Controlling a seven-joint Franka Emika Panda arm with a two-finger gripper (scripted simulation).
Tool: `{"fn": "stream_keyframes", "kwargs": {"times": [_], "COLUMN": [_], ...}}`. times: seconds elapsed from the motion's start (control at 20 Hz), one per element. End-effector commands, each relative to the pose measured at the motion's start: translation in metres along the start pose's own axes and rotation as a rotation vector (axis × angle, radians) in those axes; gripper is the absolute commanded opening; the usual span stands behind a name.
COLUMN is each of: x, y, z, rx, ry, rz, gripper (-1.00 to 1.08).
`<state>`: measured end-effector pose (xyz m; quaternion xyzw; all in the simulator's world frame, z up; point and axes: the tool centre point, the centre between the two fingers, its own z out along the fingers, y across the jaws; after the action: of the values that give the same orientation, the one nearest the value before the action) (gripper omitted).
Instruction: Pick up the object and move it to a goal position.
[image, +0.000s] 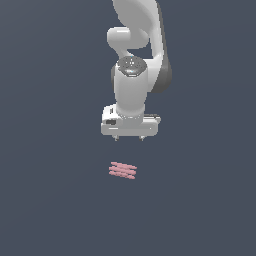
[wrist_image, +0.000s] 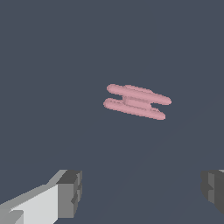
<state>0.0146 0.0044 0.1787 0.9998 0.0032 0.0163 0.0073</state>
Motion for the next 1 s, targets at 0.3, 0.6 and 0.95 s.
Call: {"fn": "stream_keyframes", "kwargs": {"times": [0.3,0.6,0.95], "x": [-0.001,-0.002,-0.002], "y": [-0.013,-0.021,-0.02], "z": [-0.002,-0.003,-0.003], "rx": [0.015,0.023,0.023], "ry": [0.0,0.001,0.0], "rz": [-0.014,-0.026,-0.031], "gripper": [1.0,1.0,1.0]}}
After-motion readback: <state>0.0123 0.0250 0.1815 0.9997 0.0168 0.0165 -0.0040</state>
